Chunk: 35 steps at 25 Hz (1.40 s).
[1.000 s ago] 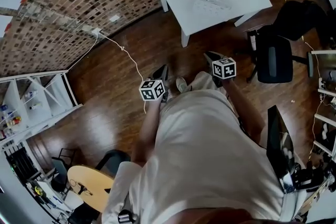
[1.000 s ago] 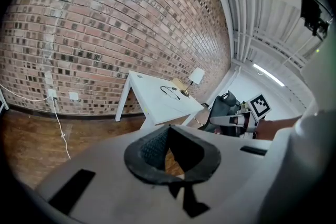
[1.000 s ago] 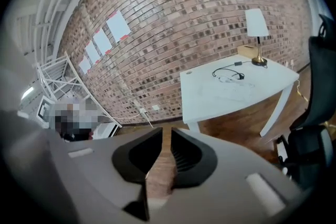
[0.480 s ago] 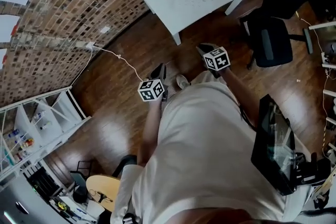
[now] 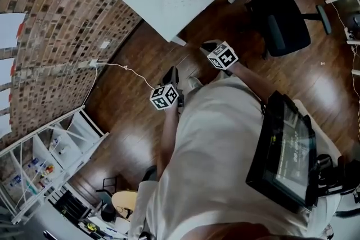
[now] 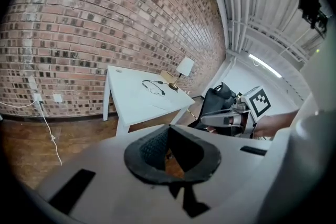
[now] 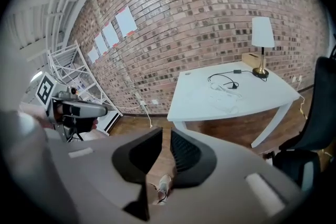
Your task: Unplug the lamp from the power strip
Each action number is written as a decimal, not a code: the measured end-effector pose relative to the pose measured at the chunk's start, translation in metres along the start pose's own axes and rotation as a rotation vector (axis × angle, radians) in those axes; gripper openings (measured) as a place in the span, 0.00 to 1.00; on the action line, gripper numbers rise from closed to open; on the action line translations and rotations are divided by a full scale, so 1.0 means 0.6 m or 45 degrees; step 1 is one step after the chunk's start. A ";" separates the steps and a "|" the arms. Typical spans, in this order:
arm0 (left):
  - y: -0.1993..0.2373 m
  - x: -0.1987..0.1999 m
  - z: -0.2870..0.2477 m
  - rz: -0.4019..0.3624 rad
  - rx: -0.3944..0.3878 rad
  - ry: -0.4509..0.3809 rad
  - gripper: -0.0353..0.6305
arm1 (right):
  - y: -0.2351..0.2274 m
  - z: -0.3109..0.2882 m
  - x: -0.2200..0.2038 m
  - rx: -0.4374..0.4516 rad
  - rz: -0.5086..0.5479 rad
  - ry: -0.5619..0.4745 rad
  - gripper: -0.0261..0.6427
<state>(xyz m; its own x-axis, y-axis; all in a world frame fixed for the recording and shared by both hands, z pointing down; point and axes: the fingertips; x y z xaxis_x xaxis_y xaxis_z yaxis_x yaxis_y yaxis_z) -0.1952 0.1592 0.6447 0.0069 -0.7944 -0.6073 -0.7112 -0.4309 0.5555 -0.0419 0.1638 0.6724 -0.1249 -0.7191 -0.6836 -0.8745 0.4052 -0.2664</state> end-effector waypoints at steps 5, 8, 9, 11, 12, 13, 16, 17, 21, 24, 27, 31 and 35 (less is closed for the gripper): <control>-0.045 0.013 -0.028 -0.060 -0.029 -0.033 0.06 | -0.043 0.026 0.004 0.000 0.005 -0.023 0.10; -0.065 0.018 -0.030 -0.063 -0.054 -0.020 0.06 | -0.069 0.046 0.009 -0.012 0.017 -0.029 0.10; -0.066 0.022 -0.028 -0.061 -0.050 -0.021 0.06 | -0.079 0.052 0.013 -0.017 0.021 -0.032 0.10; -0.064 0.030 -0.023 -0.054 -0.030 -0.041 0.06 | -0.099 0.064 0.022 -0.032 0.027 -0.039 0.10; -0.061 0.034 -0.021 -0.050 -0.017 -0.060 0.06 | -0.110 0.070 0.027 -0.042 0.032 -0.044 0.10; -0.058 0.039 -0.019 -0.045 -0.003 -0.081 0.06 | -0.122 0.077 0.032 -0.053 0.037 -0.050 0.10; -0.053 0.046 -0.019 -0.021 0.024 -0.129 0.06 | -0.156 0.102 0.041 -0.085 0.050 -0.069 0.11; -0.054 0.048 -0.019 -0.006 0.025 -0.144 0.06 | -0.167 0.110 0.039 -0.096 0.049 -0.073 0.11; -0.060 0.055 -0.022 0.040 0.021 -0.216 0.06 | -0.216 0.134 0.022 -0.132 0.032 -0.074 0.11; -0.063 0.045 -0.031 0.059 0.048 -0.229 0.06 | -0.248 0.153 0.003 -0.149 0.013 -0.069 0.11; -0.067 0.030 -0.038 0.084 0.084 -0.214 0.06 | -0.273 0.169 -0.025 -0.159 -0.013 -0.052 0.11; -0.082 0.017 -0.052 0.138 0.104 -0.209 0.06 | -0.306 0.177 -0.057 -0.164 -0.009 -0.018 0.11; -0.096 -0.007 -0.069 0.195 0.110 -0.173 0.06 | -0.321 0.178 -0.075 -0.189 0.100 0.028 0.12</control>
<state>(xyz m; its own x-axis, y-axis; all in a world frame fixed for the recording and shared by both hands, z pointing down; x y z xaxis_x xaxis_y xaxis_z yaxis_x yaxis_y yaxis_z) -0.1252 0.1695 0.6387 -0.1961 -0.7804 -0.5937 -0.7543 -0.2668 0.5999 0.1822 0.1782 0.6820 -0.2047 -0.7012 -0.6829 -0.9211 0.3740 -0.1080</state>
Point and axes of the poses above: the fingertips, and each gripper's own axes: z backward along the fingers, y to its left, x out of its top, and after that the axes turned 8 degrees about z, right-handed
